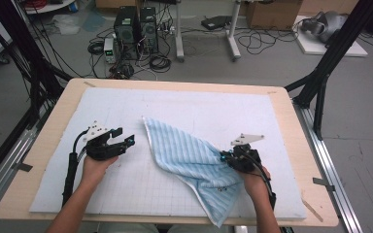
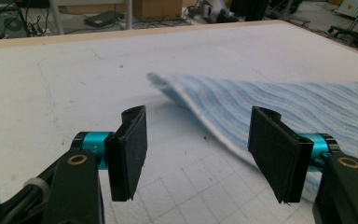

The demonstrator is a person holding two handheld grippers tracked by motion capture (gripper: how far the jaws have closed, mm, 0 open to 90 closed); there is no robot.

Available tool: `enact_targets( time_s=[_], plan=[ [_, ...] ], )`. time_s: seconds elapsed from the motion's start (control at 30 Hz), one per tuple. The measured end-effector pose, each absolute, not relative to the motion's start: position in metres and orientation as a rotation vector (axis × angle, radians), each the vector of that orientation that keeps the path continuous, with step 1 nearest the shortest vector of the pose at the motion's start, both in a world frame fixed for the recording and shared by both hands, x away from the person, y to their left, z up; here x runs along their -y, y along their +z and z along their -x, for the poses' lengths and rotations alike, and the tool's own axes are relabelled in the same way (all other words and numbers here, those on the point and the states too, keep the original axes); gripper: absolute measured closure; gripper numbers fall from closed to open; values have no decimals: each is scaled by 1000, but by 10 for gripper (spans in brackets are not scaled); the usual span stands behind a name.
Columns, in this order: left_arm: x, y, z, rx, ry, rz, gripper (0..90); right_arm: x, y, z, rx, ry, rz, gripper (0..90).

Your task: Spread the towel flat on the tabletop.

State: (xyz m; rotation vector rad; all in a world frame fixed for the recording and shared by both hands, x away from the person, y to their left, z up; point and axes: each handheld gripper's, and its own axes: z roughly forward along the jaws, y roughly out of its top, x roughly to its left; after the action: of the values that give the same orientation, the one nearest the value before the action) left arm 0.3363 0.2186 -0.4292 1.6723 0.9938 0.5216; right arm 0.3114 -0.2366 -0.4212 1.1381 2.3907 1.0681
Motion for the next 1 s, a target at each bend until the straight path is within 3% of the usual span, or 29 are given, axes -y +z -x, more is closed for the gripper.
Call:
enact_targets(
  time_s=[0.17,0.33,0.47,0.83,0.93,1.0],
  plan=[
    [-212,-431,-338,-995,490,-1669,389,249,-426,-292,-2471,1151,-1137,845],
    [-192,-435,-340,-975,434,-1690,401,251,-413,-290,-2369,1249,-1130,628],
    [-171,-436,-343,-946,388,-1718,410,254,-404,-295,-2243,1262,-1168,517],
    [-111,-449,-348,-878,385,-1985,398,253,-403,-306,-2136,1267,-1231,442],
    [-104,-450,-346,-841,424,-2052,518,252,-402,-307,-2139,1266,-1228,441],
    [-103,-450,-343,-804,422,-2085,706,251,-402,-307,-2141,1261,-1226,440]
  ],
)
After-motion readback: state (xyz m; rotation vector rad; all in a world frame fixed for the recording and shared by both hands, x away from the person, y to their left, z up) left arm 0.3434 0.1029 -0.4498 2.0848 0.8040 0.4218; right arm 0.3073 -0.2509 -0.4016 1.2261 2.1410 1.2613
